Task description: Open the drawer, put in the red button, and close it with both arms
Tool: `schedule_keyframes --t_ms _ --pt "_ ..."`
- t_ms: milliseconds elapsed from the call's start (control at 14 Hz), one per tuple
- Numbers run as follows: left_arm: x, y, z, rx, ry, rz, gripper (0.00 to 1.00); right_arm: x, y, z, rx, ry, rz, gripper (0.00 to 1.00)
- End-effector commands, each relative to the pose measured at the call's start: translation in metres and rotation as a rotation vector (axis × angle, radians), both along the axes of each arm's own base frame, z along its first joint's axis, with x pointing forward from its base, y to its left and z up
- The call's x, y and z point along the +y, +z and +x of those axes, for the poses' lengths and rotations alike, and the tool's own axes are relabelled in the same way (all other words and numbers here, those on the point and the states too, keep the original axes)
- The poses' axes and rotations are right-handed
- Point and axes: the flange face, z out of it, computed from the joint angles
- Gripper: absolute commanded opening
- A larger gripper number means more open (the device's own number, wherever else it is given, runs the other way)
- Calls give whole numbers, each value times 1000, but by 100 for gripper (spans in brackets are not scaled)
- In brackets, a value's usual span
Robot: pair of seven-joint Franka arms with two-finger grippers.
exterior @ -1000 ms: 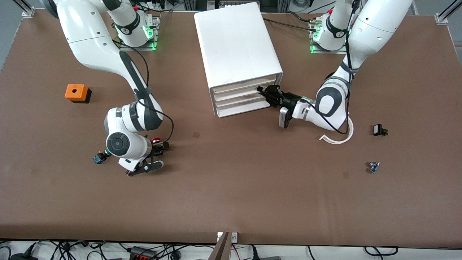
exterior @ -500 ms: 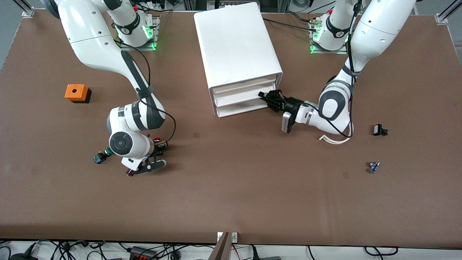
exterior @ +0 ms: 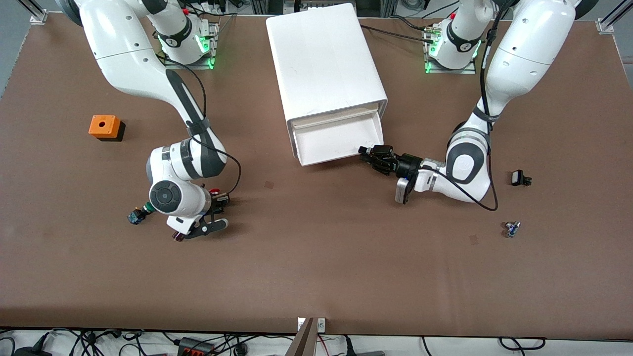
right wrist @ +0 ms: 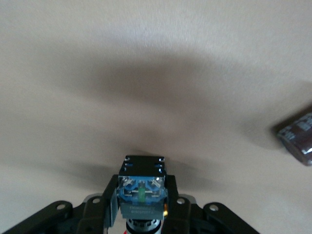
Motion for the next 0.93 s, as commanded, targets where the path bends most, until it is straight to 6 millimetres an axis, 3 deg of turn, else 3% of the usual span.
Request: schedule_keyframes --t_ms 0,71,286,500,643,714,857 --pt "23 31 27 -27 21 11 100 9 50 23 -59 14 40 0" --pt "32 54 39 -28 -5 37 100 11 65 28 -52 17 39 0" --pt "61 123 74 43 -90 208 100 33 150 46 -85 42 64 0" --pt "95 185 89 188 -90 355 100 84 184 27 -86 106 112 0" --pt "114 221 90 235 -84 538 100 122 202 10 -104 131 155 0" --pt "124 244 88 241 -79 679 100 151 213 0 -122 119 194 0" --pt "131 255 83 252 -52 865 100 194 222 -19 -146 137 231 0"
